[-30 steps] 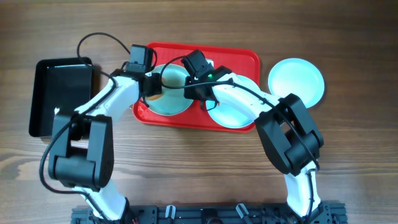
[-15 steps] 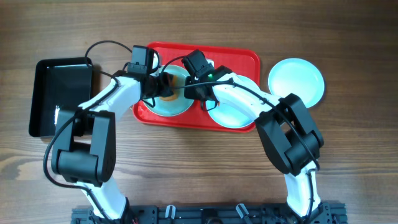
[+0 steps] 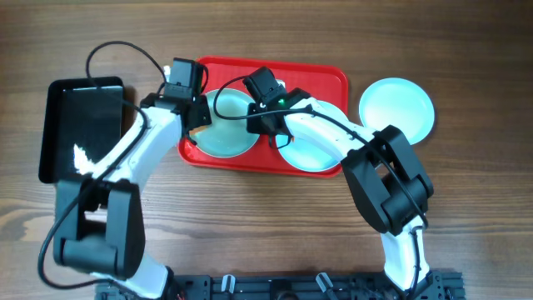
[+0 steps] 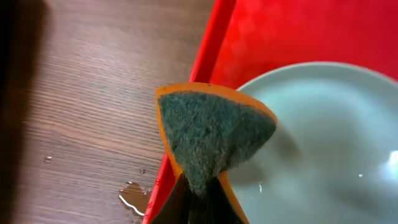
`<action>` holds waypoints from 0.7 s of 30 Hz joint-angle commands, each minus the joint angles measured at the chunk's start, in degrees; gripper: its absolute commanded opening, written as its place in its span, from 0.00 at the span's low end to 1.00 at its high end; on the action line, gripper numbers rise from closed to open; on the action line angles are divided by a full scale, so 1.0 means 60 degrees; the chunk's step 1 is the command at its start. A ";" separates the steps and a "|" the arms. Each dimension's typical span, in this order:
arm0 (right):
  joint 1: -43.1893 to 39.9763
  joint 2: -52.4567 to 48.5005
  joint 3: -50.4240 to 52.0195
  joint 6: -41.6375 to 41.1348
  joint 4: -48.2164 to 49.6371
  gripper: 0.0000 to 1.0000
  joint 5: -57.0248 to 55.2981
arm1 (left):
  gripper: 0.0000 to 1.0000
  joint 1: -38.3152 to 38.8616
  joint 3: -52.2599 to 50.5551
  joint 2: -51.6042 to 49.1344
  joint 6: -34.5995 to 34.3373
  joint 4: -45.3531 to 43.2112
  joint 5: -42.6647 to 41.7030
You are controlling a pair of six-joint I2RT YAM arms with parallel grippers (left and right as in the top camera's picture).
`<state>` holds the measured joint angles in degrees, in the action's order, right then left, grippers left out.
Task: Clean dirty plates on tray and stack at the side
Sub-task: 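Bring the sponge to the held plate and scrub it, then lift the plate with the right gripper and stack it on the side plate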
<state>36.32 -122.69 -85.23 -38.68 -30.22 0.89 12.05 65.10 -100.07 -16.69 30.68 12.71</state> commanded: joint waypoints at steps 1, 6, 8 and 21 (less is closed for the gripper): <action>-0.0069 -0.0353 0.0080 0.0313 -0.0178 0.04 -0.0211 | 0.04 -0.0044 -0.0055 0.0627 -0.0095 0.0313 0.0277; -0.0069 0.1133 -0.0382 0.1810 -0.0153 0.04 -0.1308 | 0.04 -0.0044 -0.0055 0.0984 -0.0087 0.0557 -0.1311; -0.0069 0.1982 -0.0546 0.3322 -0.0146 0.04 -0.2419 | 0.04 -0.0044 -0.0055 0.0984 -0.0084 0.0681 -0.2390; 0.0219 0.3151 -0.0572 0.7213 0.0219 0.04 -0.9825 | 0.04 -0.0044 -0.0055 0.0984 -0.0084 0.0823 -0.2925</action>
<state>36.29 -104.25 -87.81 -0.23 -30.15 -46.48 12.01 65.08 -95.39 -16.71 35.81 -3.73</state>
